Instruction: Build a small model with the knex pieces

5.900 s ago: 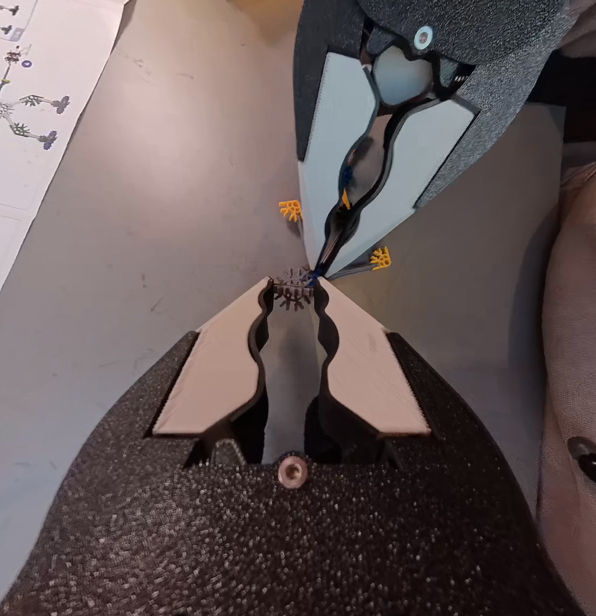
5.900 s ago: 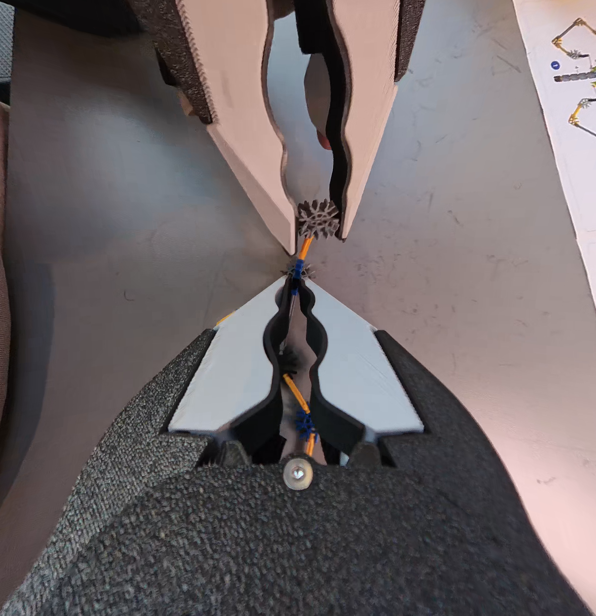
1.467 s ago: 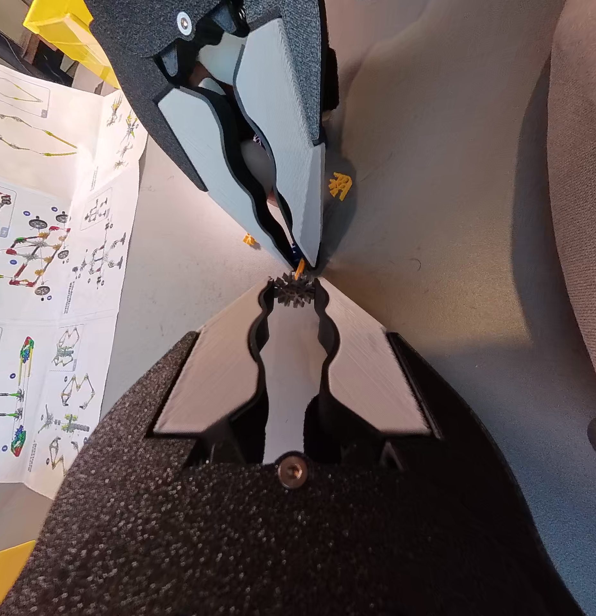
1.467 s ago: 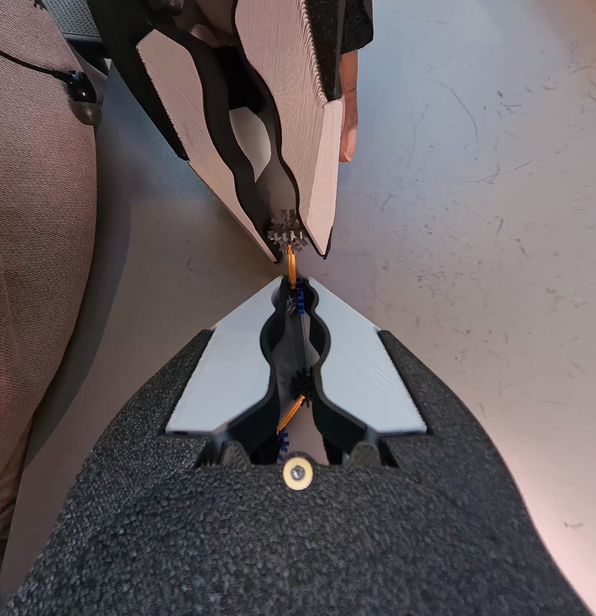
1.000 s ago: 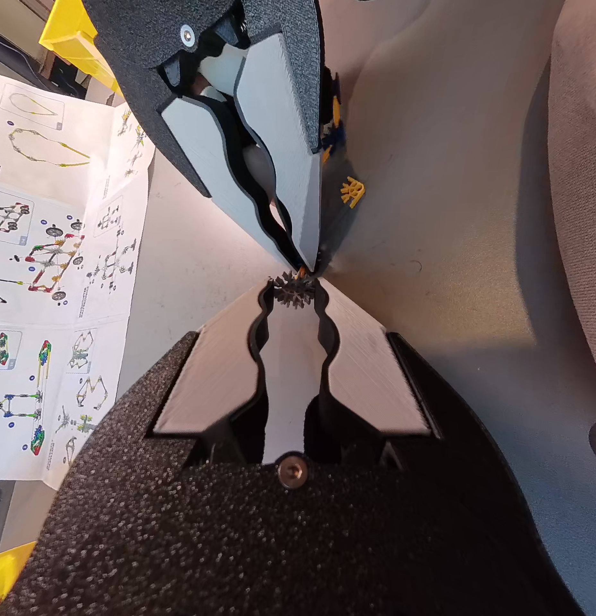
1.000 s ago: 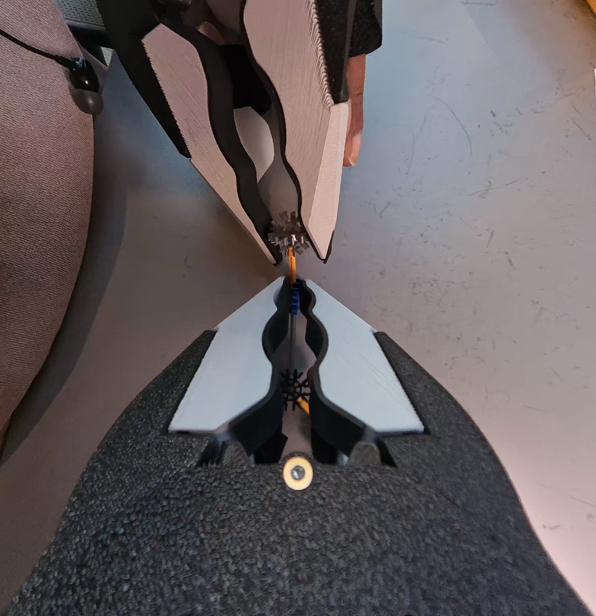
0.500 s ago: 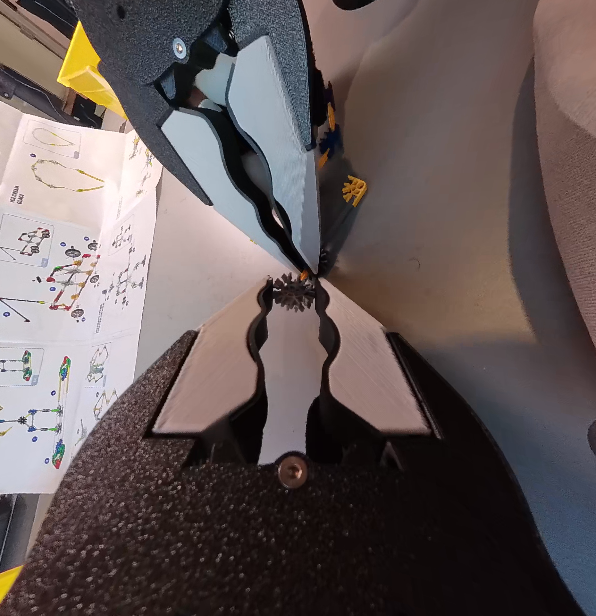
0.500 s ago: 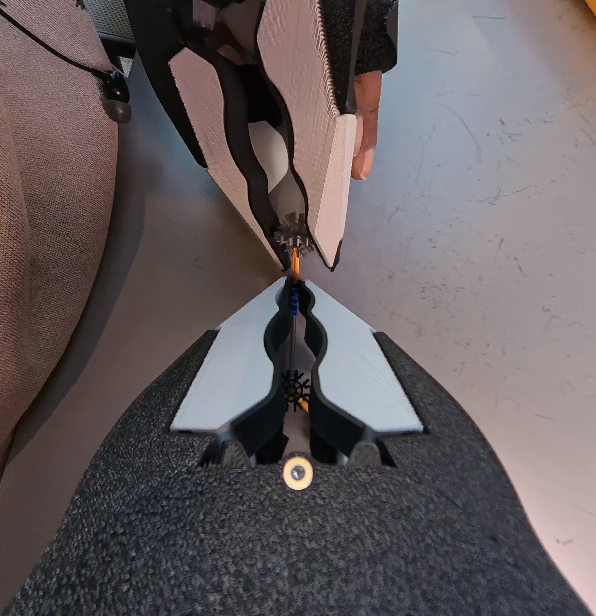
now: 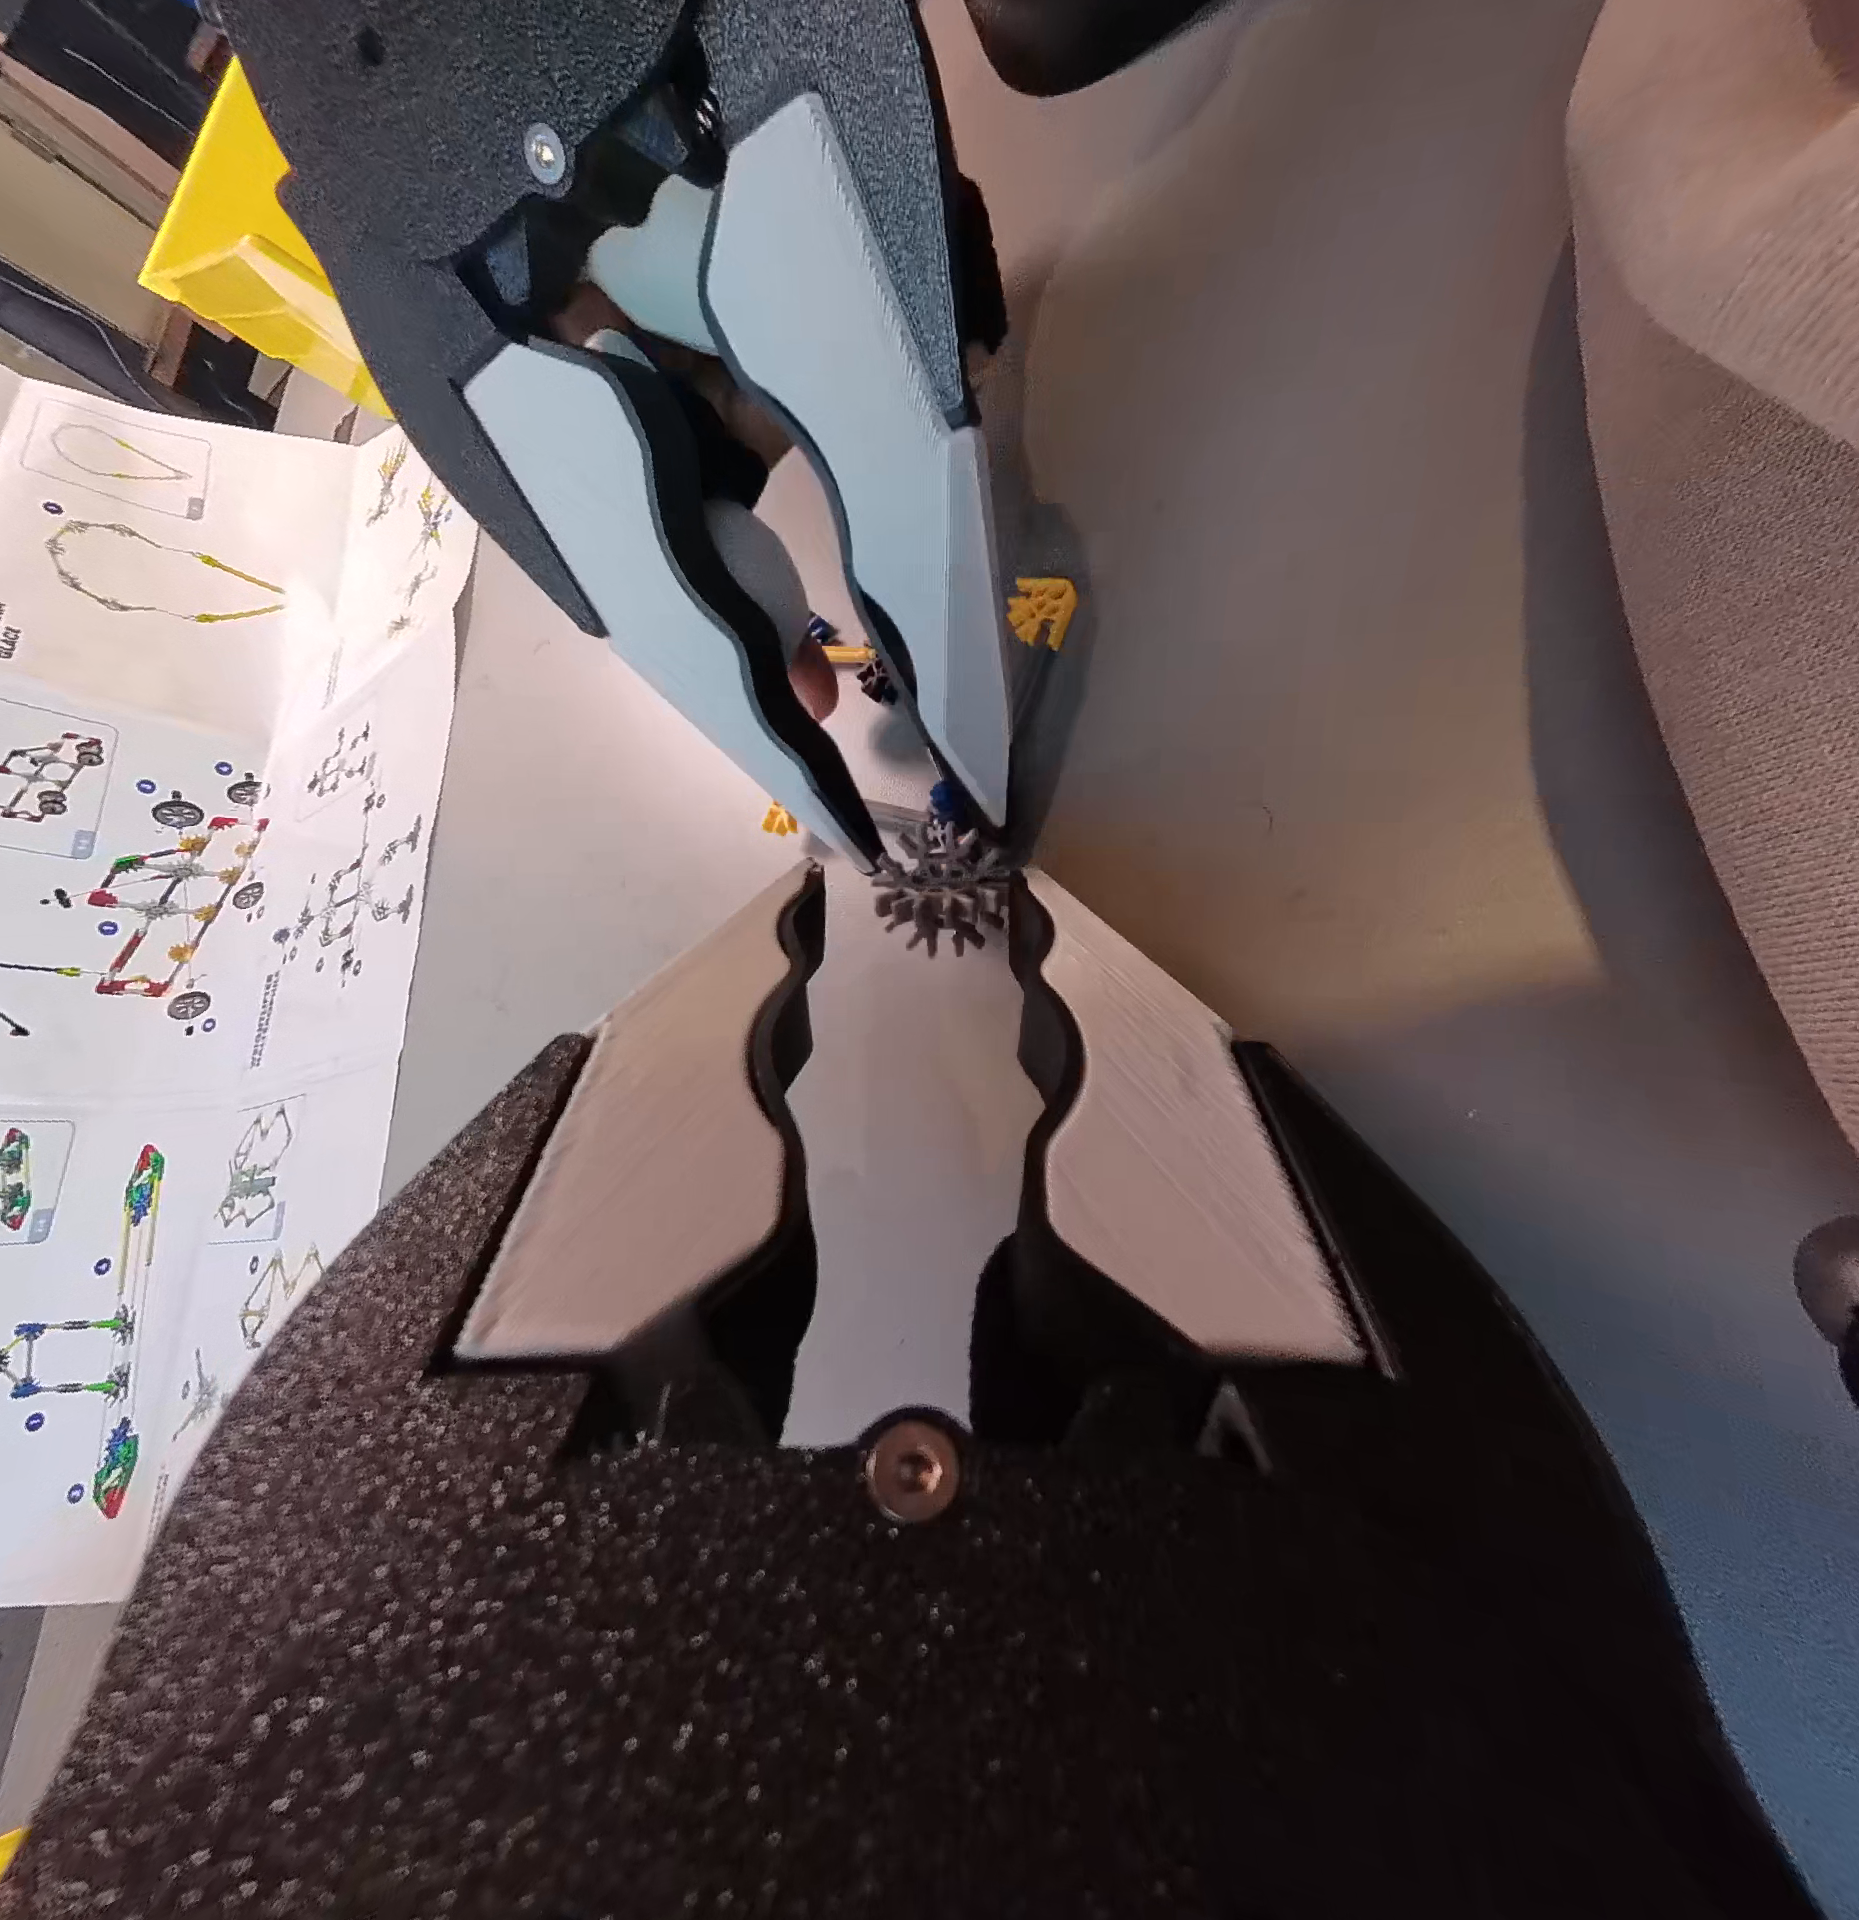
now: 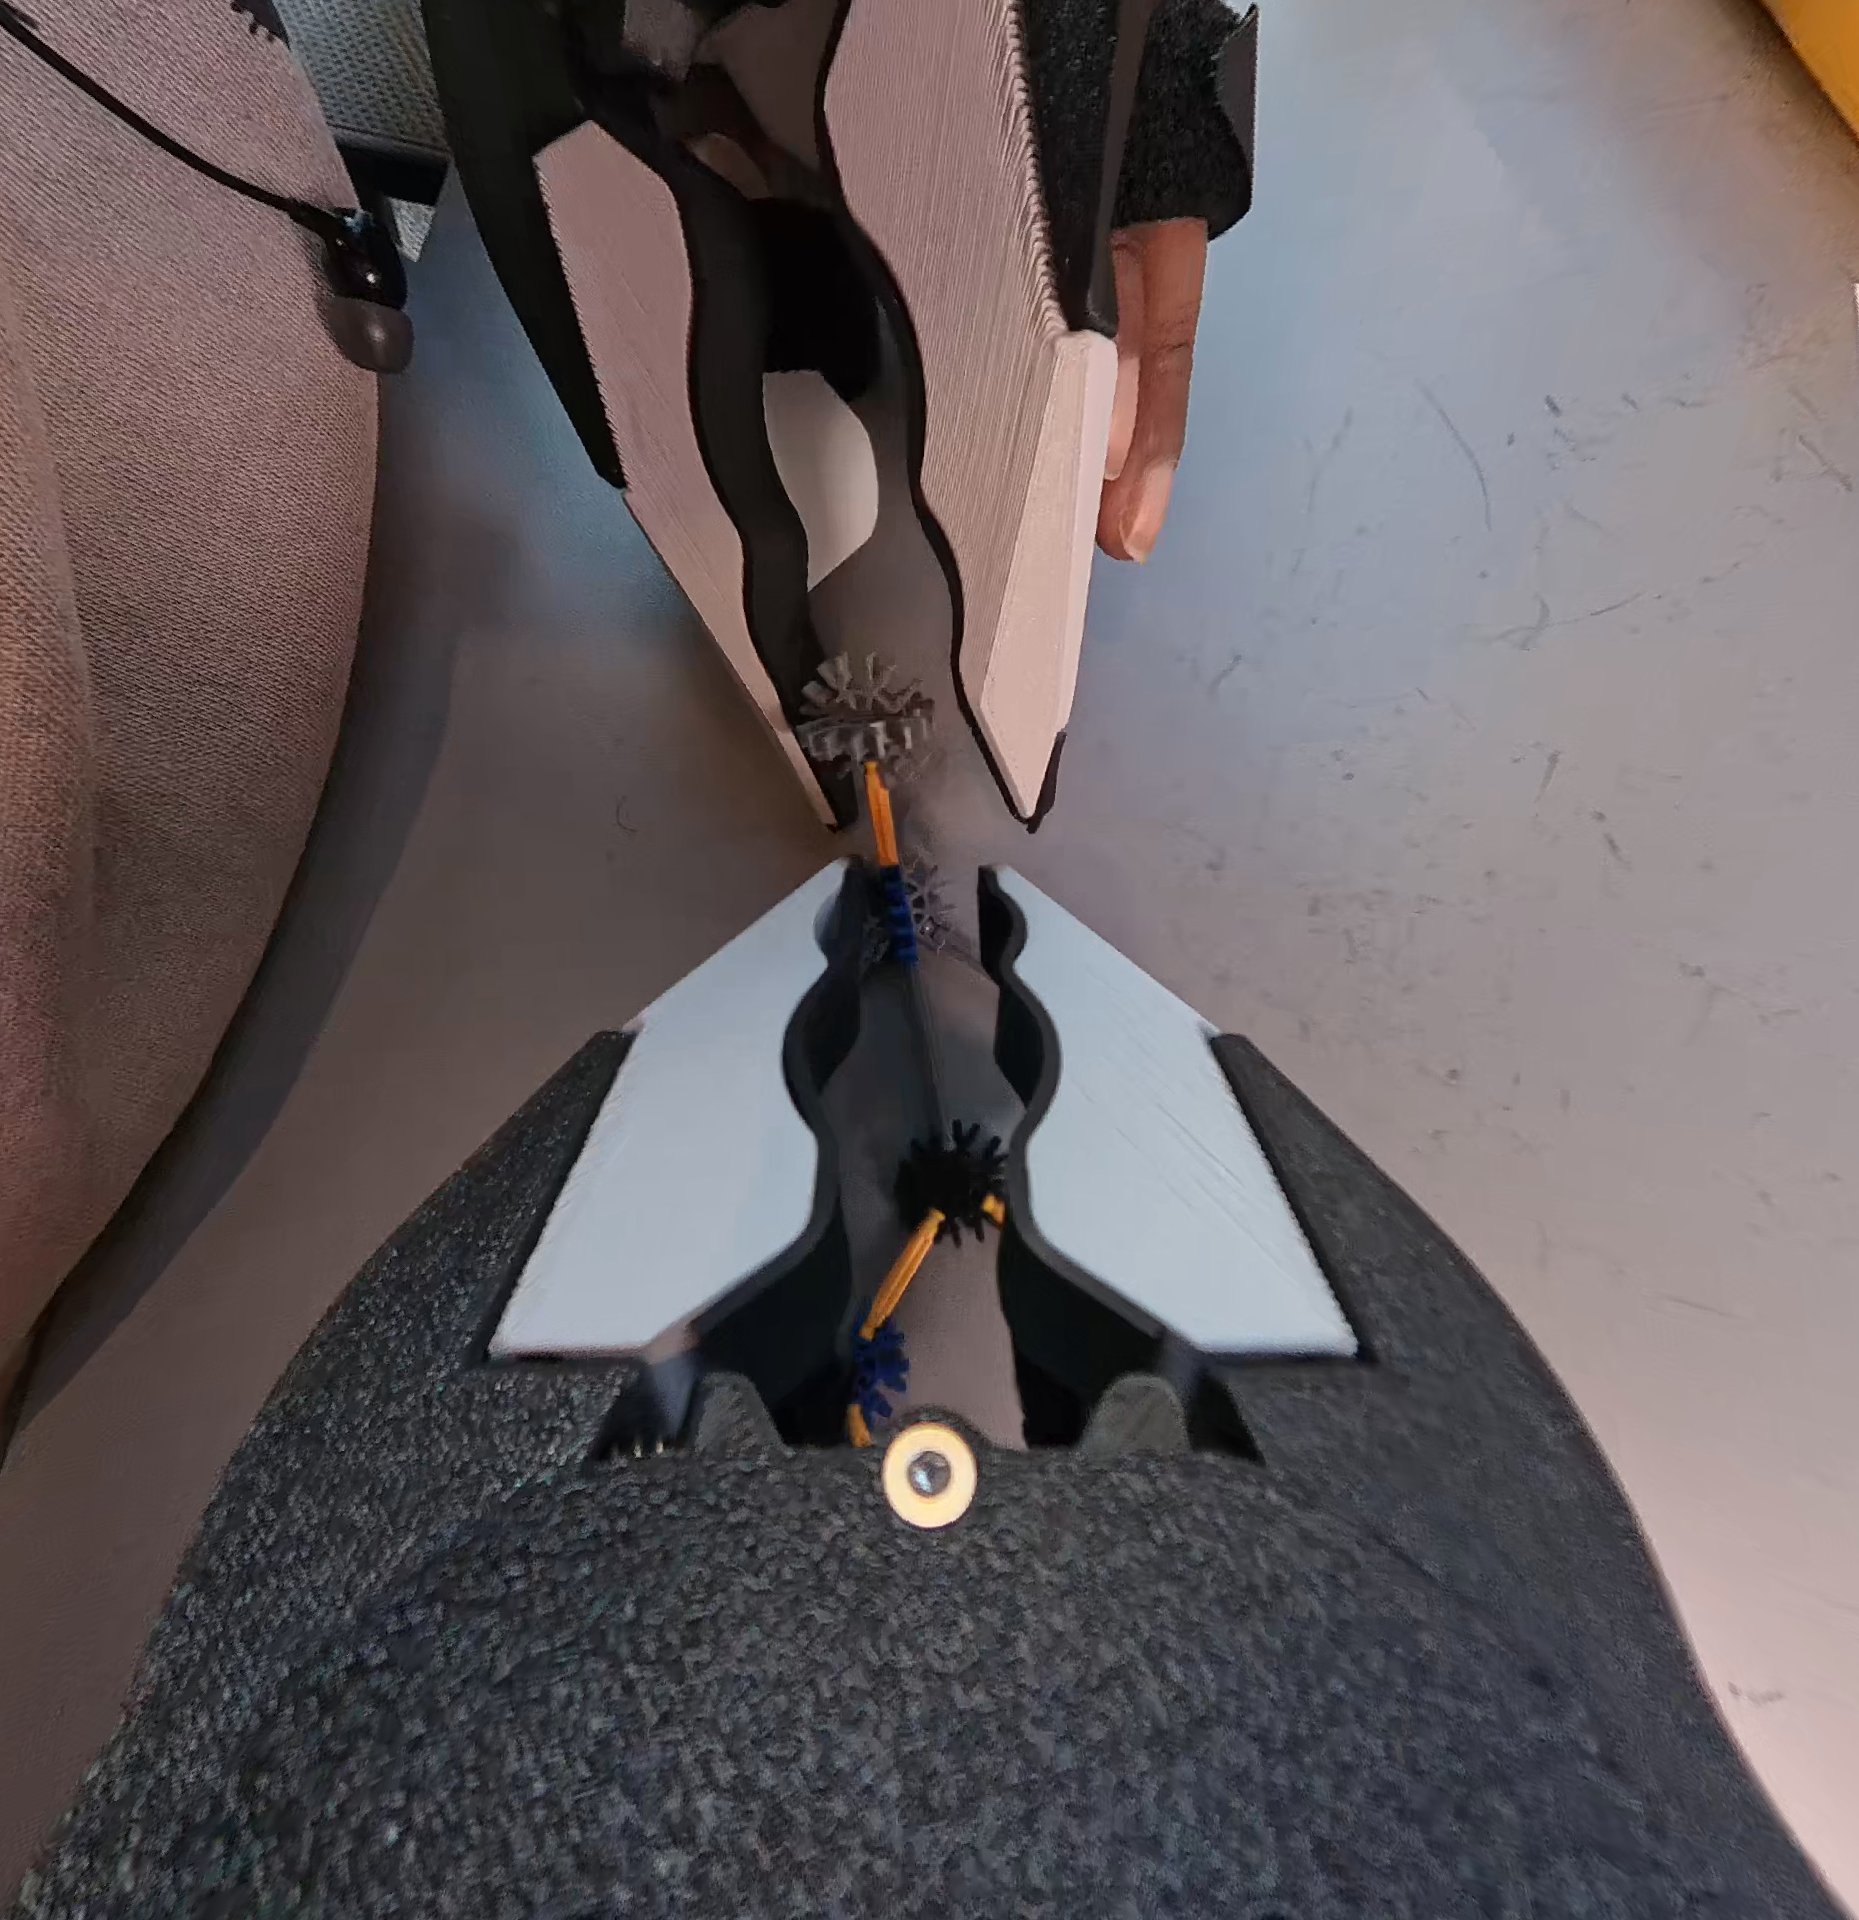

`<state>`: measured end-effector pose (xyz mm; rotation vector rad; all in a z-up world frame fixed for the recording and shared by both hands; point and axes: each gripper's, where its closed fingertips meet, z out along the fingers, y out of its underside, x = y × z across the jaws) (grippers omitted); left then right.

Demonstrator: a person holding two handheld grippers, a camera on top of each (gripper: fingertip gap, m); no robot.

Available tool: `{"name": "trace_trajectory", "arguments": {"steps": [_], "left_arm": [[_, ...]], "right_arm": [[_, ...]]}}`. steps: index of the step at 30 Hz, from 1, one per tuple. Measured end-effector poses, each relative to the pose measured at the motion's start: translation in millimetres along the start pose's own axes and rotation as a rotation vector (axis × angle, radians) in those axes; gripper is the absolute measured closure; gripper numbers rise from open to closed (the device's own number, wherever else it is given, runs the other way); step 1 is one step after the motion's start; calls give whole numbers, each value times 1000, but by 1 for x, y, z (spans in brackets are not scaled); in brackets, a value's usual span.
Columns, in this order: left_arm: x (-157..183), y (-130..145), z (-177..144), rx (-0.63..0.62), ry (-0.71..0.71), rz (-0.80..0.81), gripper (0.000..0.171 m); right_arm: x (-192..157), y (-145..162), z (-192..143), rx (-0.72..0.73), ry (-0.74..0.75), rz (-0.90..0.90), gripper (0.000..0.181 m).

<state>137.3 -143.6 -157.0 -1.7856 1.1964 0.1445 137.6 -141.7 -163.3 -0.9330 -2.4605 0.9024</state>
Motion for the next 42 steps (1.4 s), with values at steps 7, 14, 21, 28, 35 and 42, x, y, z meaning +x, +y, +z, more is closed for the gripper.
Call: {"name": "trace_trajectory", "arguments": {"steps": [7,14,21,28,35,42], "left_arm": [[-2,1,-6,45,61,-97,134],[-31,27,-6,-21,8,-263,146],[-75,74,-12,-104,-123,-562,147],[-89,61,-19,31,-116,-631,147],[-118,70,-4,-6,-167,-626,147],[-122,66,33,-63,-36,-682,143]], "right_arm": [[5,2,-28,31,57,73,151],[13,15,-24,-13,149,121,165],[46,15,-10,-63,236,196,167],[74,22,-5,-124,310,267,181],[135,30,-19,65,407,695,176],[155,39,-74,157,470,631,160]]}}
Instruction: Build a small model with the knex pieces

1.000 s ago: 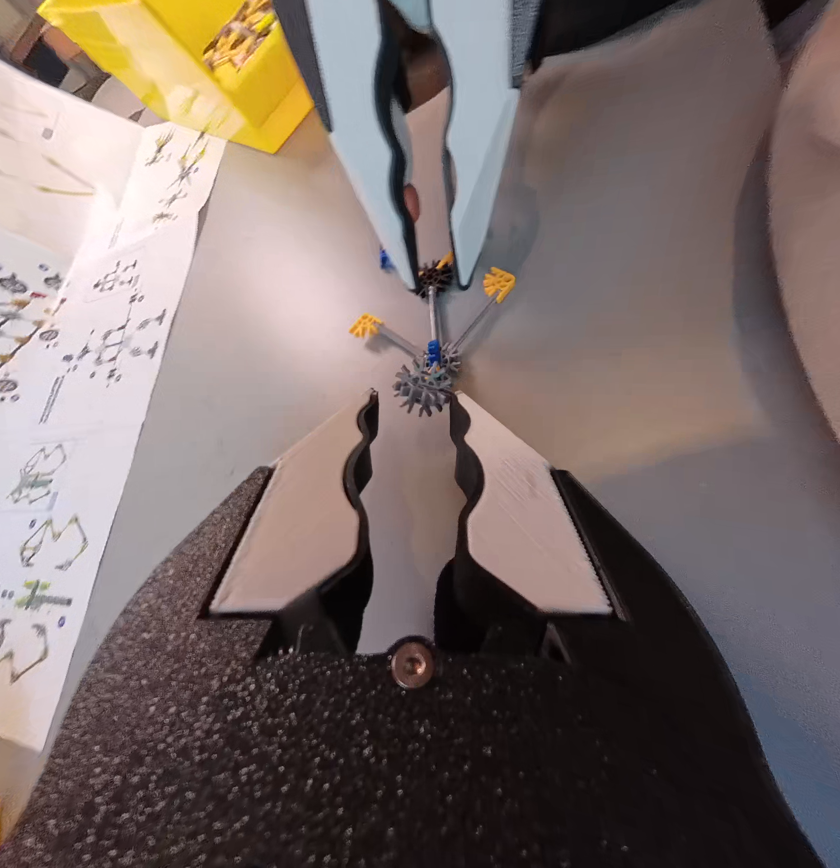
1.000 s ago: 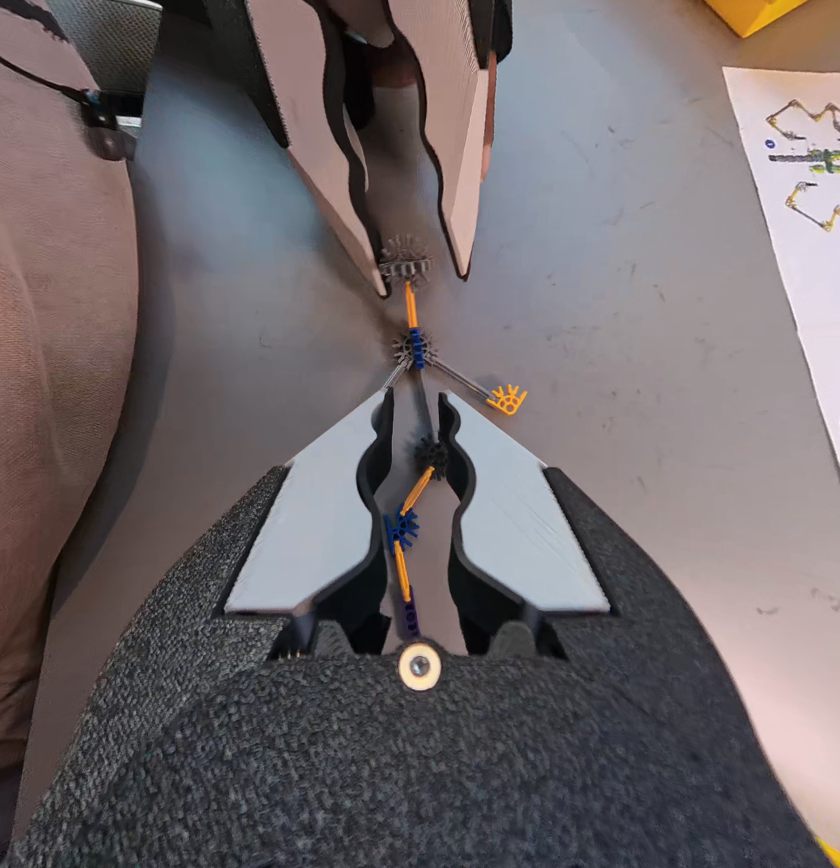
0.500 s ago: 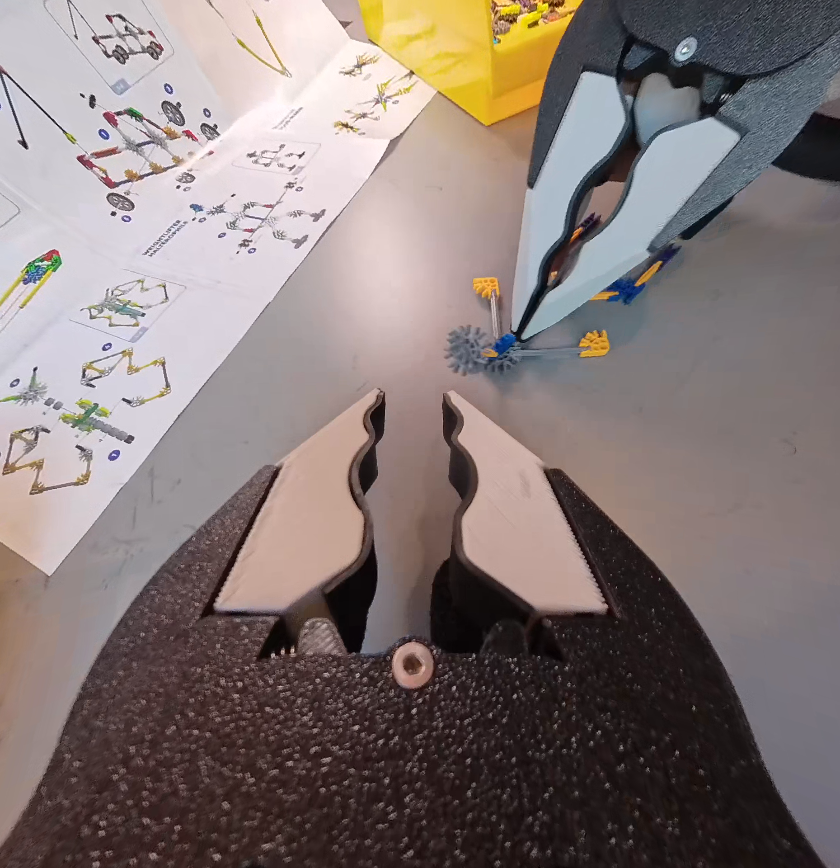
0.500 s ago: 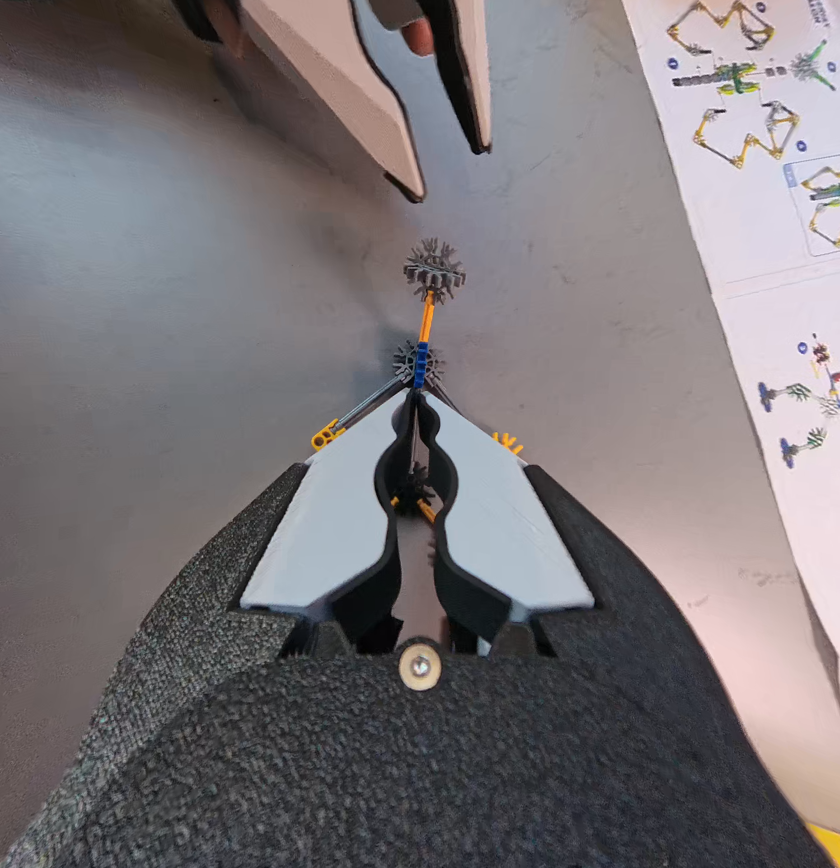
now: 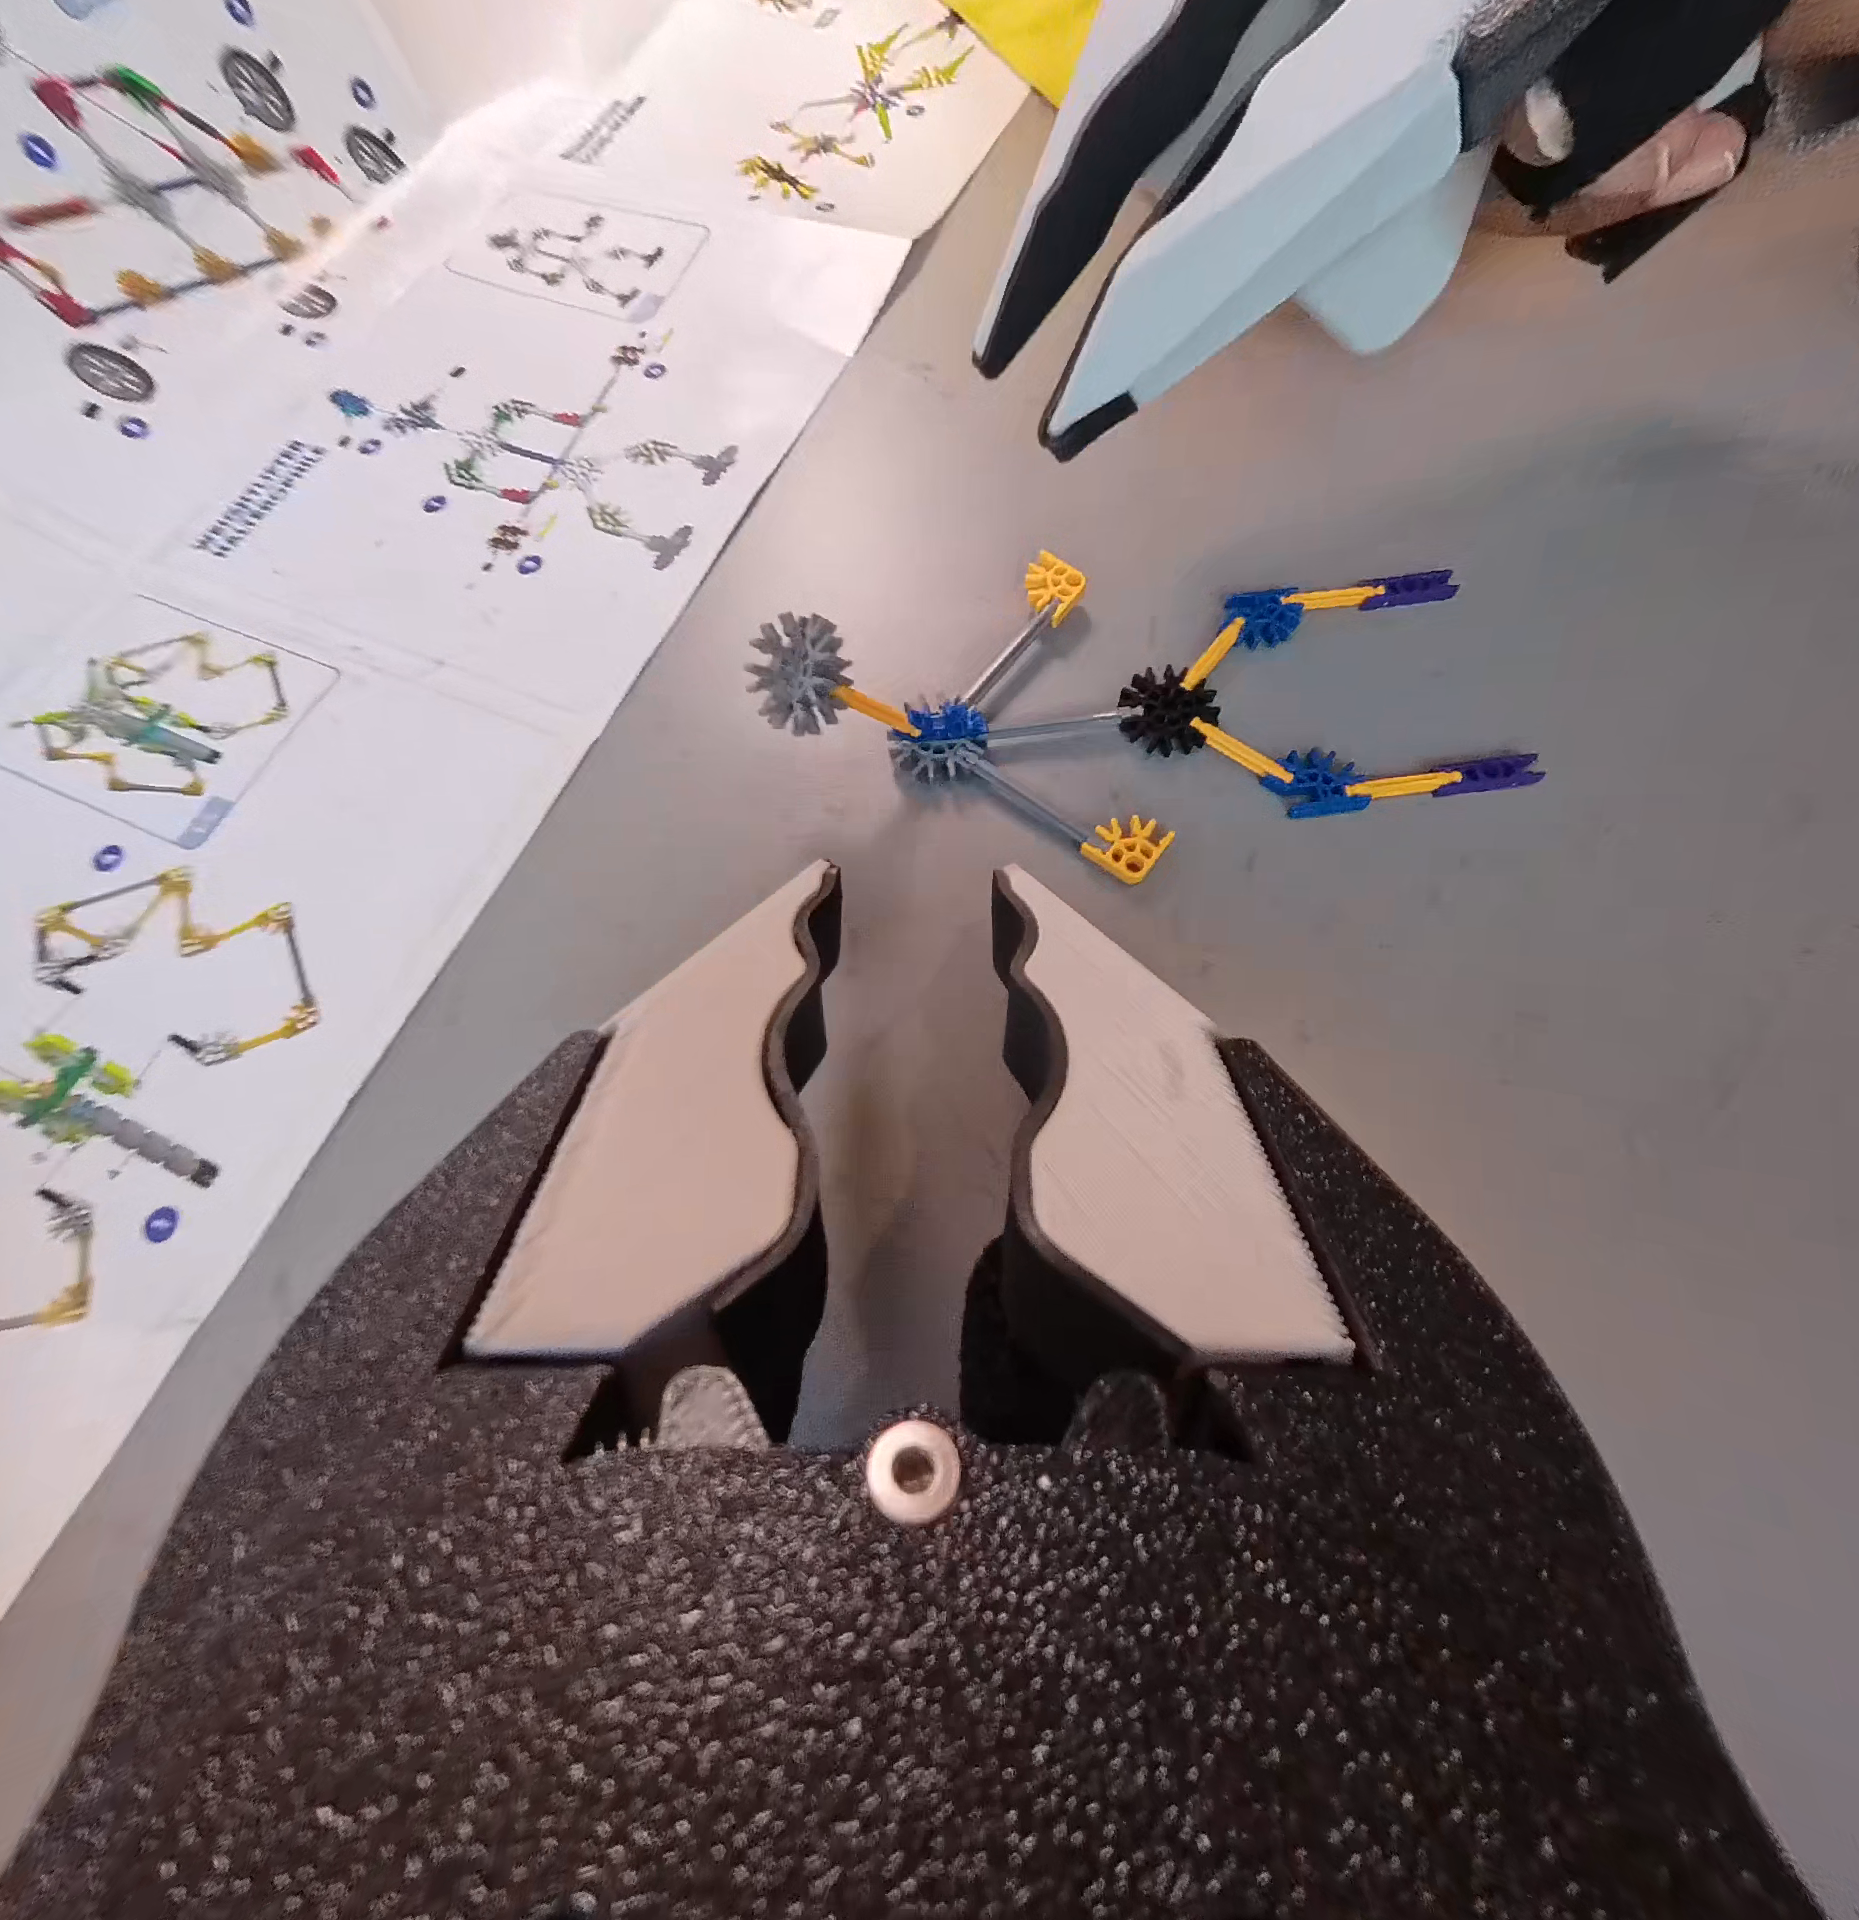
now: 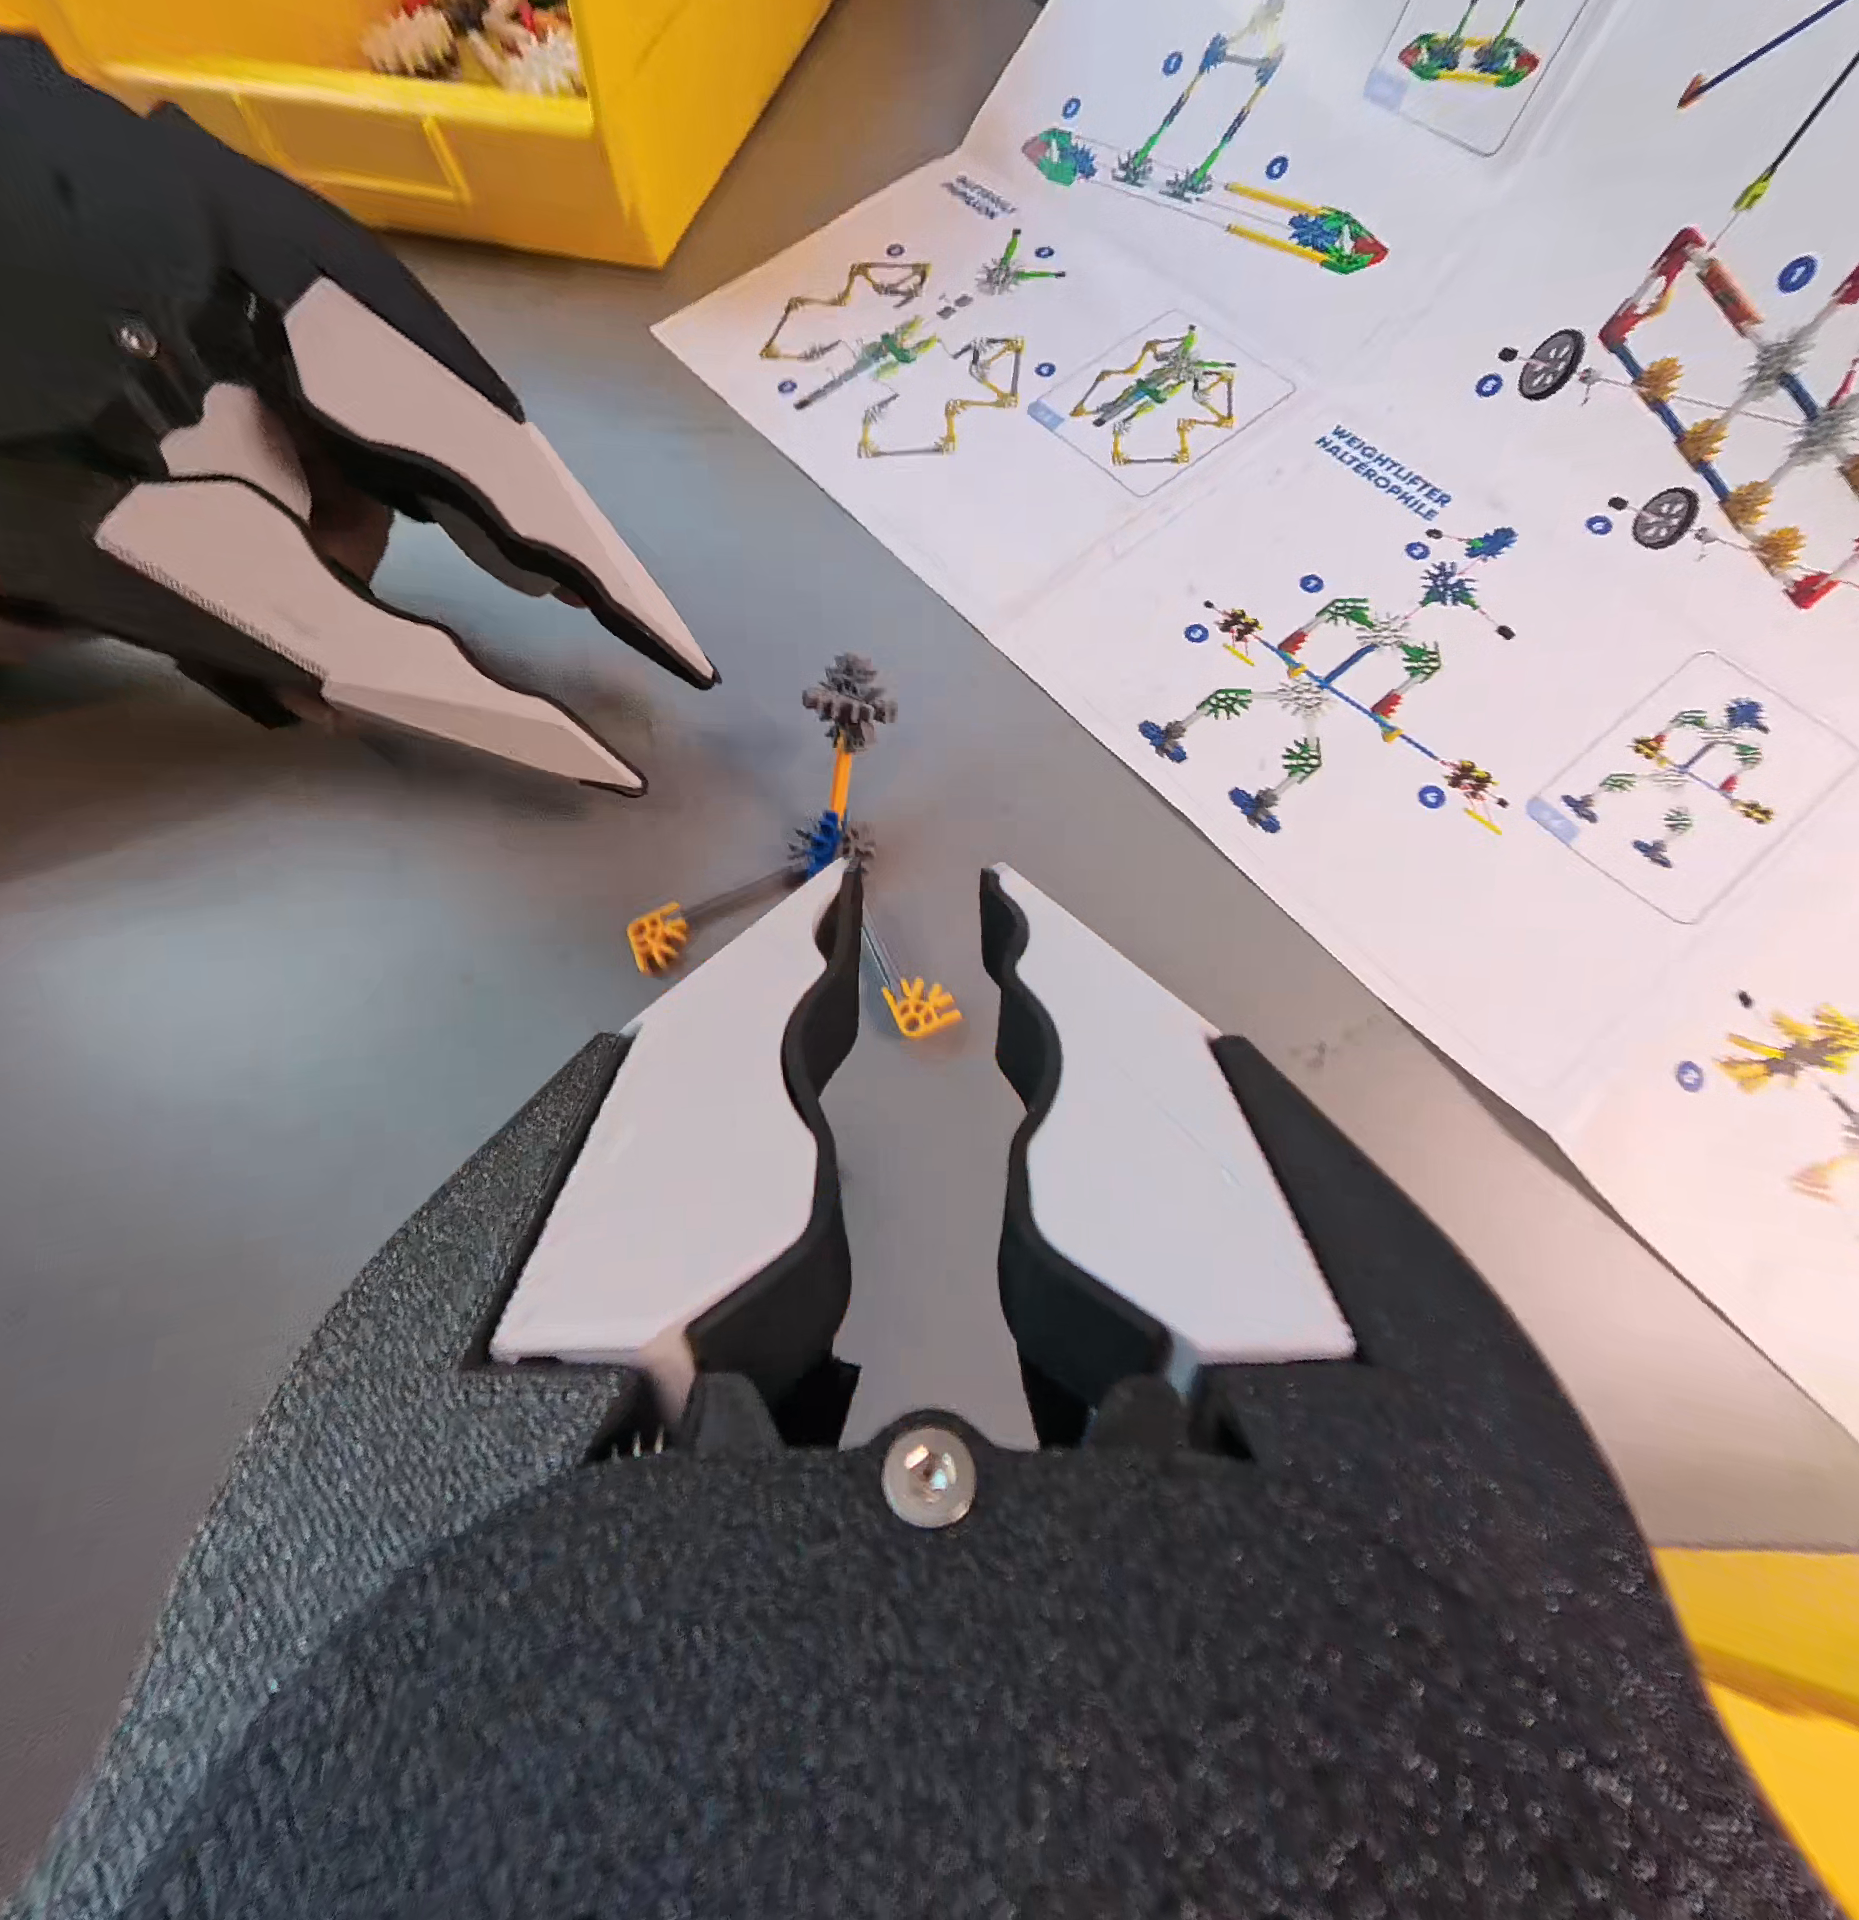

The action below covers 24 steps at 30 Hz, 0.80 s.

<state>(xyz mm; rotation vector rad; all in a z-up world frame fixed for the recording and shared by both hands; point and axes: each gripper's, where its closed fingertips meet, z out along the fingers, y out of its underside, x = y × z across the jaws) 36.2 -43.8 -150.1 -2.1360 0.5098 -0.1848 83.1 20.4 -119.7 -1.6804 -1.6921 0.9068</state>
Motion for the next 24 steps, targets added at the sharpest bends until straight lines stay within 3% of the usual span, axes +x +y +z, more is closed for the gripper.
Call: {"name": "trace_trajectory", "arguments": {"steps": [5,13,19,24], "left_arm": [[22,7,20,-93,96,-116,142],[27,0,32,-129,74,-50,144],[16,-5,21,-42,69,-36,144],[37,-18,22,19,119,40,144]], "right_arm": [[14,25,-6,-77,46,-140,159],[26,41,1,-117,78,-161,159],[25,45,1,-114,60,-240,159],[16,46,13,-112,46,-334,159]]}}
